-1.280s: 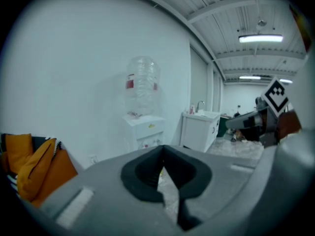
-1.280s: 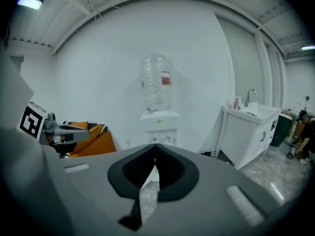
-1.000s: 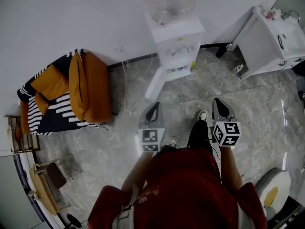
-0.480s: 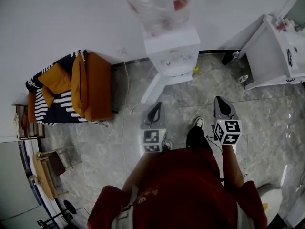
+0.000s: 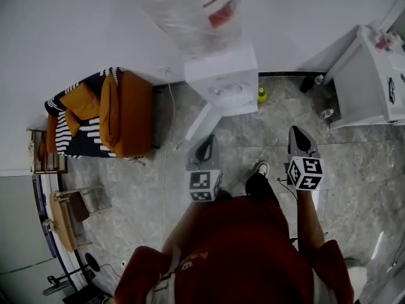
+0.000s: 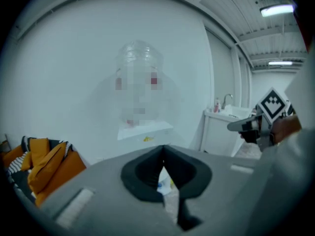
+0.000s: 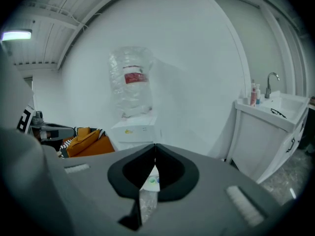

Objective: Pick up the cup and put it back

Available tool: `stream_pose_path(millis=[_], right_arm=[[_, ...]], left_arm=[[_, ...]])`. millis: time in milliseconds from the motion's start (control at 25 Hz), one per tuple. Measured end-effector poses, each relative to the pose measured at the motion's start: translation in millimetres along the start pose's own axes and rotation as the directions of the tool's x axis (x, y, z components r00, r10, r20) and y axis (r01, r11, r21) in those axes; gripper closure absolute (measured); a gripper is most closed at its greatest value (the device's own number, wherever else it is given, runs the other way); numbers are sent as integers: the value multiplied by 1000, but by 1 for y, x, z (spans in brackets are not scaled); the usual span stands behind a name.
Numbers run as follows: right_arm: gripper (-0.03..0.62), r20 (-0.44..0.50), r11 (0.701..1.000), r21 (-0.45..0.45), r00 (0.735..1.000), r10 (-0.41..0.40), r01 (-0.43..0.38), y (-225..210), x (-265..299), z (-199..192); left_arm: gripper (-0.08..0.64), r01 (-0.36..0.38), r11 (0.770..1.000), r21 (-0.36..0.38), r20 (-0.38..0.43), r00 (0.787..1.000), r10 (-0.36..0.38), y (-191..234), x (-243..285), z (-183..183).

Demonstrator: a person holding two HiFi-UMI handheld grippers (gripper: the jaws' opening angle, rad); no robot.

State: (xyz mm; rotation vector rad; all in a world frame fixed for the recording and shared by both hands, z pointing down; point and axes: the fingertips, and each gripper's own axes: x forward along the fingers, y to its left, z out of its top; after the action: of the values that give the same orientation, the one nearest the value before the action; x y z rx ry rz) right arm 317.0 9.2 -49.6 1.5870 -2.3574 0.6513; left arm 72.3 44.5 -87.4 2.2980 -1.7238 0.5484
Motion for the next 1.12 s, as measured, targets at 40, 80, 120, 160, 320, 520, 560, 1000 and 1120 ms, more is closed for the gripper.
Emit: stream_pose_path(millis=[40,80,120,160,320,520,560,1000,1120], right_arm=[[592,-1,1000,-1,1000,8,-8,-4,3,1],[591,-2,1000,-4,1000,16,-16,-7,6,3],[591,-4,1000,-6,1000,25,-25,-8,9,4],[592,-6,999,-9,999,35,-35,-9,13,6],[592,-14,996,-27,997,81,-82,-5,30,11],[592,-13,988,-45,989,149,-149,11,50,17],[591,-16,986,-53,987,158,-158,16,54,18],[591,-3,974,-140,984,180,-179,90,84,28],[591,8,977,-128,984,175,-173,115,91,32]], left_arm=[[561,-7,1000,1,2,1000,7,-3,3,2],[560,-14,1000,1,4,1000,14,-5,4,4],[560,-21,1000,1,6,1000,21,-7,5,7],[560,-28,1000,0,7,1000,28,-8,6,9],[561,-60,998,-4,12,998,61,-6,12,10],[561,-96,995,-26,15,995,96,8,15,2],[561,-101,994,-37,16,995,102,12,15,1],[560,-78,996,-52,91,992,82,73,8,7],[561,-73,996,-51,106,991,79,97,1,7]])
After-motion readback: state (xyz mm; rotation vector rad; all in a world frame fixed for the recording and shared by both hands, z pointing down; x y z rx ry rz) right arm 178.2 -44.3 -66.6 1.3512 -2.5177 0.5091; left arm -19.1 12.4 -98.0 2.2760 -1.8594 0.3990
